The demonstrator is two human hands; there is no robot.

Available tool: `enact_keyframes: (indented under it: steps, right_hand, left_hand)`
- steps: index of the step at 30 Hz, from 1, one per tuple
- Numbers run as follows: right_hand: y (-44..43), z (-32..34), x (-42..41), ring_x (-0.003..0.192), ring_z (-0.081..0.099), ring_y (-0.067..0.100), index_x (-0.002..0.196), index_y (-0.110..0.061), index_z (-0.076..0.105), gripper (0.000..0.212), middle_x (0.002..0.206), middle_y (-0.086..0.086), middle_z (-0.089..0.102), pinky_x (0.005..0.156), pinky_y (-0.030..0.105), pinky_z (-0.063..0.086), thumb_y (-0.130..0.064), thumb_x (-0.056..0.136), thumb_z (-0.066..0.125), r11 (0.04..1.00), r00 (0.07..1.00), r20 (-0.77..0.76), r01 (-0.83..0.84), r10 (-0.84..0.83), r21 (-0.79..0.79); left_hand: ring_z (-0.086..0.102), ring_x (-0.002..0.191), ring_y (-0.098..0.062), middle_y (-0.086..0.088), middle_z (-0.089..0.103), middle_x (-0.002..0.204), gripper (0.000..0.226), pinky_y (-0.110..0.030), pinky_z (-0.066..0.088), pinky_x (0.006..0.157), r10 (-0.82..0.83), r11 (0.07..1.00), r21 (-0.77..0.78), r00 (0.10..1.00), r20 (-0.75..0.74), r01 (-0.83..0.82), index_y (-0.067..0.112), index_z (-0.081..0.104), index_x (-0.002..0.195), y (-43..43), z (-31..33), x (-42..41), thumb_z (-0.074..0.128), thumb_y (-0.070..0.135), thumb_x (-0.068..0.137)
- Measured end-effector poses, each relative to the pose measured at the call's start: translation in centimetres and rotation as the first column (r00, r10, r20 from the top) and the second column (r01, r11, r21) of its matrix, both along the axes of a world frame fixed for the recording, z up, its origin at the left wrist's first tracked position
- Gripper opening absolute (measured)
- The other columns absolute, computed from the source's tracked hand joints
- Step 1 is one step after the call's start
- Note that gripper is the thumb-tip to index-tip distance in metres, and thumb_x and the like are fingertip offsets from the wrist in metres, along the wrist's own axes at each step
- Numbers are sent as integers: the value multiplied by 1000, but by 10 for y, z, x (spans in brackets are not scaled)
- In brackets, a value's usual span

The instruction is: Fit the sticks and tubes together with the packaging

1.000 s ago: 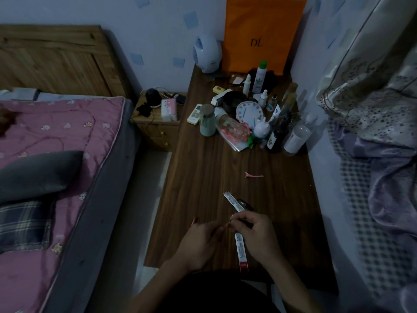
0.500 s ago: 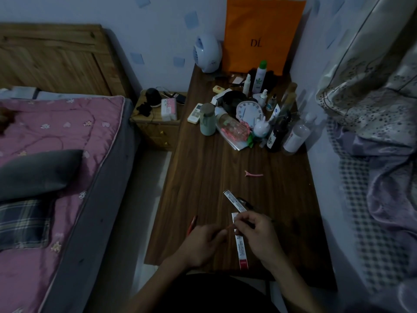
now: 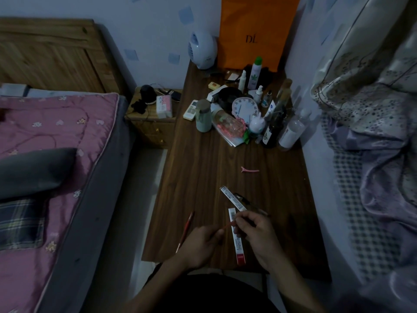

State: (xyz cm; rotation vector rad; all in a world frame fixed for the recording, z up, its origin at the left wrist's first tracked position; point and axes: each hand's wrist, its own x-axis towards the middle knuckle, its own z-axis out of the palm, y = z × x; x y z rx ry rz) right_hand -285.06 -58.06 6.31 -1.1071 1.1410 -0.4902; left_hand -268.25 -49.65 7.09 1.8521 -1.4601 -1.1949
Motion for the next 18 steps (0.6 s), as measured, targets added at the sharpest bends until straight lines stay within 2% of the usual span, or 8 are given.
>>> enact_keyframes:
  steps: [4,6,8,10,13,16,18]
  right_hand:
    - [0,-9,-1,82,72,11,92,-23,78,16,90,1,76,72,25,55,-19,94,63,991,999,39,-14,9,134]
    - [-3,-12,-4,86,73,19,88,-20,77,17,92,5,76,75,32,58,-20,95,62,988,997,43,55,-62,146]
    - [-10,-11,-10,90,73,25,89,-19,75,18,96,9,75,78,39,58,-21,97,59,969,978,50,194,-204,156]
    - [-18,-10,-20,91,71,26,96,-18,71,17,100,11,74,75,37,56,-23,99,55,926,936,21,343,-350,156]
    - [-28,-6,-35,93,67,25,102,-20,67,17,102,10,69,73,34,53,-26,100,52,876,882,-44,472,-470,102]
    - [-34,-3,-40,87,62,21,97,-24,68,20,97,6,65,71,31,49,-26,102,49,838,840,-72,542,-538,60]
    - [-33,-3,-39,81,59,19,96,-25,68,22,91,4,63,68,30,49,-25,102,48,838,837,-93,544,-539,36]
  left_hand:
    - [53,61,4,10,59,69,34,-19,39,60,-23,1000,7,999,-33,23,11,64,82,-3,-4,-9,43,31,101]
    - [55,62,-3,3,64,73,36,-28,43,63,-13,999,31,1000,-10,14,10,63,82,-5,-10,-14,44,36,100]
    - [56,65,-11,-5,65,76,38,-33,45,65,34,996,78,999,2,-34,10,62,83,-7,-20,-17,47,41,98]
    - [61,71,-14,-3,67,79,38,-33,47,67,42,989,141,998,38,-47,12,64,85,-12,-34,-18,50,45,95]
    - [68,82,-18,-6,73,90,37,-30,50,71,-6,961,276,998,56,-10,14,69,89,-22,-56,-22,52,46,93]
    - [71,80,-20,-9,74,89,36,-36,56,72,10,936,352,998,62,-31,7,71,89,-37,-78,-29,55,39,92]
    - [71,72,-14,-4,74,84,28,-35,59,69,93,919,383,995,28,-97,11,70,87,-47,-89,-34,56,35,93]
